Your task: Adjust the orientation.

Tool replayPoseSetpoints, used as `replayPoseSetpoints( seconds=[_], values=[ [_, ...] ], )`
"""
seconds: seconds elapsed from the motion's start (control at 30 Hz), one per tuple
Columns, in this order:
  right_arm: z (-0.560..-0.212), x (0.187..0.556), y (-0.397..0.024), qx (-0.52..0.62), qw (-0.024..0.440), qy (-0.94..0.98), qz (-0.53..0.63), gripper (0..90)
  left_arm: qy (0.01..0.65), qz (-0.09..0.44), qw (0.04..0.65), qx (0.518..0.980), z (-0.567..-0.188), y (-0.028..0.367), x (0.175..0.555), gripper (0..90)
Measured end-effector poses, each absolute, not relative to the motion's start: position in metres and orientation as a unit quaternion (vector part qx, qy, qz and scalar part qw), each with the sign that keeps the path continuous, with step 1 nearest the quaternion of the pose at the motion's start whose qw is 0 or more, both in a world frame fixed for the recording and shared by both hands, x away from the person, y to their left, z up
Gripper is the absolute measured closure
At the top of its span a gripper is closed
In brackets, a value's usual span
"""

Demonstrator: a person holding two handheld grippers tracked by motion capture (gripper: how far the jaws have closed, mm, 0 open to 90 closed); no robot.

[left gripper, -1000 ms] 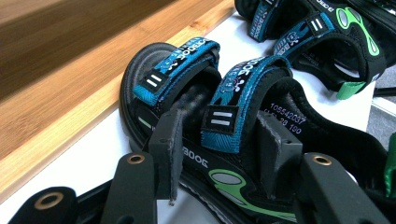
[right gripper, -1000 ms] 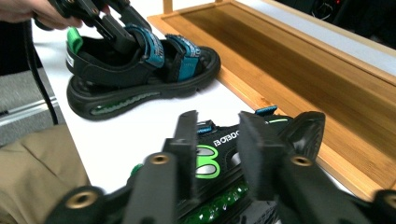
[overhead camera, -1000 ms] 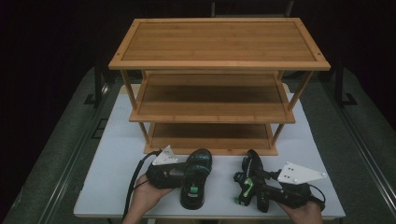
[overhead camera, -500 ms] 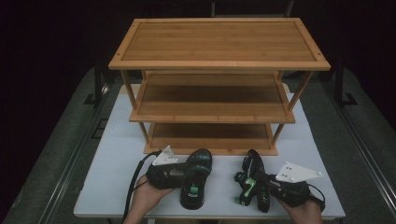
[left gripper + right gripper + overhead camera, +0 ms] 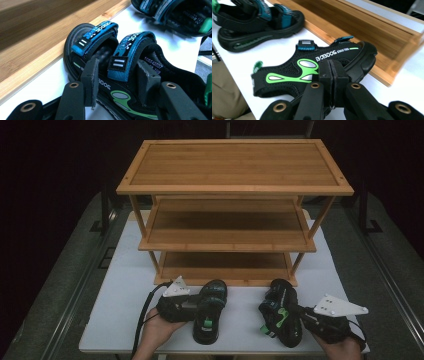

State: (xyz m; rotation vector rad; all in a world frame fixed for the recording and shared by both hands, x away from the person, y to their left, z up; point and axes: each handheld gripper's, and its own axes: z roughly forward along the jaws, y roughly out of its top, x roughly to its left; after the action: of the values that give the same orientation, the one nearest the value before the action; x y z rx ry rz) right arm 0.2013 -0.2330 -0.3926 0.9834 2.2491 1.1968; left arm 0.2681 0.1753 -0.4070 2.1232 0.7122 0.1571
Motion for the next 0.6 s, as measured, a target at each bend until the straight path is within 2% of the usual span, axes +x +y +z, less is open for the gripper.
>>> replayPoseSetpoints(
  seconds=[0.13,0.47,0.6],
  values=[
    [-0.397,0.199,-0.248,0.369,0.21,0.801,0.423,88.1,0.287,0.063,0.433,0.852,-0.407,0.176,0.268,56.7],
    [-0.422,0.197,-0.281,0.437,0.185,0.776,0.415,88.7,0.288,0.063,0.435,0.851,-0.408,0.176,0.268,57.0],
    [-0.427,0.196,-0.288,0.455,0.18,0.767,0.416,84.2,0.289,0.063,0.434,0.851,-0.408,0.177,0.268,57.0]
  ],
)
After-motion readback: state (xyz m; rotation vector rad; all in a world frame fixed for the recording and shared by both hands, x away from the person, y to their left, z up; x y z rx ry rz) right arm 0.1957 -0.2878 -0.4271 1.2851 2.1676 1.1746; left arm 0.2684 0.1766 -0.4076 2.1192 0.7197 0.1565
